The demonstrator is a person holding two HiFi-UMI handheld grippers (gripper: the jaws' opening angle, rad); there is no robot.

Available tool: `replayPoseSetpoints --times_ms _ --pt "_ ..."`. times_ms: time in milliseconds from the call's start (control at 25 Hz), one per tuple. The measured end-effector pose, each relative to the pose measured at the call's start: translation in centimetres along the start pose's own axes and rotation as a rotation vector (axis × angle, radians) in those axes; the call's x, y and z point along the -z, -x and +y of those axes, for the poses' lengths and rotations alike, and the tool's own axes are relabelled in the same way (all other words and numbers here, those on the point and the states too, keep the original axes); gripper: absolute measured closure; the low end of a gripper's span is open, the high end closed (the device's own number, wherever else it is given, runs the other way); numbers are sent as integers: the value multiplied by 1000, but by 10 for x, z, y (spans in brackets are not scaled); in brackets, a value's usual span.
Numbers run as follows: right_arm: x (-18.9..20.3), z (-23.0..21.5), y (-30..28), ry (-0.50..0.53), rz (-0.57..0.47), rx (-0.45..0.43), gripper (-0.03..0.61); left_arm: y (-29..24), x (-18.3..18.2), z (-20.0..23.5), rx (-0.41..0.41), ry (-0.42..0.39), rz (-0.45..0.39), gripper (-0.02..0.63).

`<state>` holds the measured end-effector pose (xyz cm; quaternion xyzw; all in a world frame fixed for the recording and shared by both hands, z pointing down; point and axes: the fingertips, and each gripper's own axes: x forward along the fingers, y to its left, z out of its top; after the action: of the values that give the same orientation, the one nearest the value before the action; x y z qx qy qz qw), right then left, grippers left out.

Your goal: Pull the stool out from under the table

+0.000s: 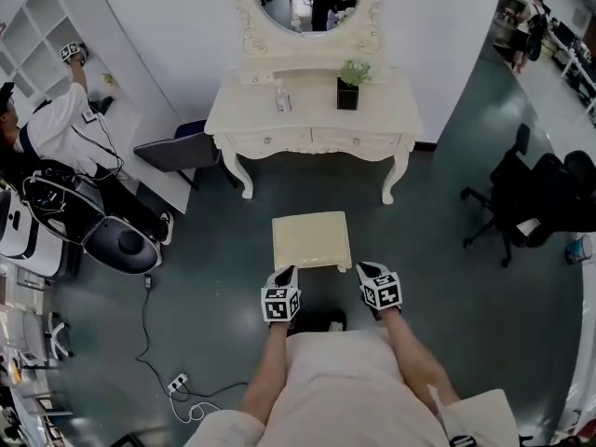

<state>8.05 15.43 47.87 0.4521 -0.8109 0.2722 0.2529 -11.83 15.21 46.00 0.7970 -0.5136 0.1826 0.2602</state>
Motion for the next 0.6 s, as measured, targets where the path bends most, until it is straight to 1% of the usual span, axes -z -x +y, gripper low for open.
replayPoseSetpoints --times_ms 360,600 --pt "8 -1 -4 -8 5 -1 535 -1 7 1 -5 5 5 598" --pt "5 -2 -3 -20 2 6 535 -1 3 2 5 -2 -2 598"
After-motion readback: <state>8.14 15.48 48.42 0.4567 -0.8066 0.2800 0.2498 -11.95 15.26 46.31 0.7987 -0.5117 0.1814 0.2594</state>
